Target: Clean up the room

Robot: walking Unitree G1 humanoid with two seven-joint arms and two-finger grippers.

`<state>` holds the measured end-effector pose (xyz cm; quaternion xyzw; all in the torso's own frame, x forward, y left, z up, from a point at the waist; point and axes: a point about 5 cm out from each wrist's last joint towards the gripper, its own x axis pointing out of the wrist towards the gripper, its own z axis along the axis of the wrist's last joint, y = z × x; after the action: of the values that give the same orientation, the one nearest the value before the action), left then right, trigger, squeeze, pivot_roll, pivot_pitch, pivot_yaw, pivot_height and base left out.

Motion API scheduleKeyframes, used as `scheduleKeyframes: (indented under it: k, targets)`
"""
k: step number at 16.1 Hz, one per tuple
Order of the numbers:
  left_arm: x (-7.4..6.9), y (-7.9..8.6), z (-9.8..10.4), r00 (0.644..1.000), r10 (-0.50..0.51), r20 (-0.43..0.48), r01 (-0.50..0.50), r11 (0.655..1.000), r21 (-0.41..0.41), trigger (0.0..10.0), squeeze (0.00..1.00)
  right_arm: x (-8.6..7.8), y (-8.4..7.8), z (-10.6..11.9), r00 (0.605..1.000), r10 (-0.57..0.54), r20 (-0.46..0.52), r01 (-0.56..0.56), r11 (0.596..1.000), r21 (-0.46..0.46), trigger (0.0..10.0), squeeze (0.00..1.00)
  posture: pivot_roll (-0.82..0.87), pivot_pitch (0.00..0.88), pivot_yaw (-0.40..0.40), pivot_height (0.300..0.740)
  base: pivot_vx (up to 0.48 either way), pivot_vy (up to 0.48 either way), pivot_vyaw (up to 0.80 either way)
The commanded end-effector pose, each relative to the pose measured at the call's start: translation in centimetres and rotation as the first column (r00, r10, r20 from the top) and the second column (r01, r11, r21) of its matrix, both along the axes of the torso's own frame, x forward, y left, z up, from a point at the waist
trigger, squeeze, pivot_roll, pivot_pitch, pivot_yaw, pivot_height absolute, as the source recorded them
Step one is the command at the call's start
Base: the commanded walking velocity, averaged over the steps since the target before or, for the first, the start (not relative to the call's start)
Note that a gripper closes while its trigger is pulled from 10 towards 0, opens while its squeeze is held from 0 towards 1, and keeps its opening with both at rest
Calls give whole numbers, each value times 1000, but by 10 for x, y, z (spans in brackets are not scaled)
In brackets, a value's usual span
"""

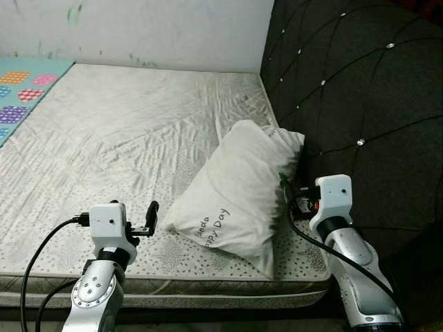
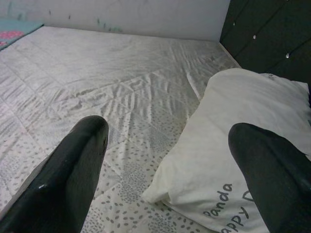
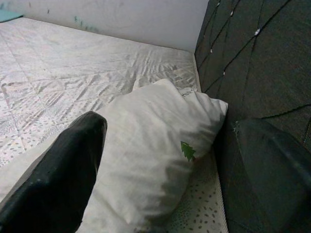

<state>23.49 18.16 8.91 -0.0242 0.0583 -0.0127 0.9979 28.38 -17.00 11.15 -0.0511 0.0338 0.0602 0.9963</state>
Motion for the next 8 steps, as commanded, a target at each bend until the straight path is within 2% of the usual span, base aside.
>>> scheduleKeyframes:
  k: [1,8]
  targets:
    - [-1,1,4,1000,-10,7,10,1000,5,10000,0,0,-5,5,1000,-15,10,15,1000,-2,10000,0,-80,0,-33,740,0,0,0]
    - [0,2,10,1000,-21,8,21,1000,-12,10000,0,-3,4,10,999,46,11,-46,998,30,10000,0,-86,30,-21,740,0,0,0]
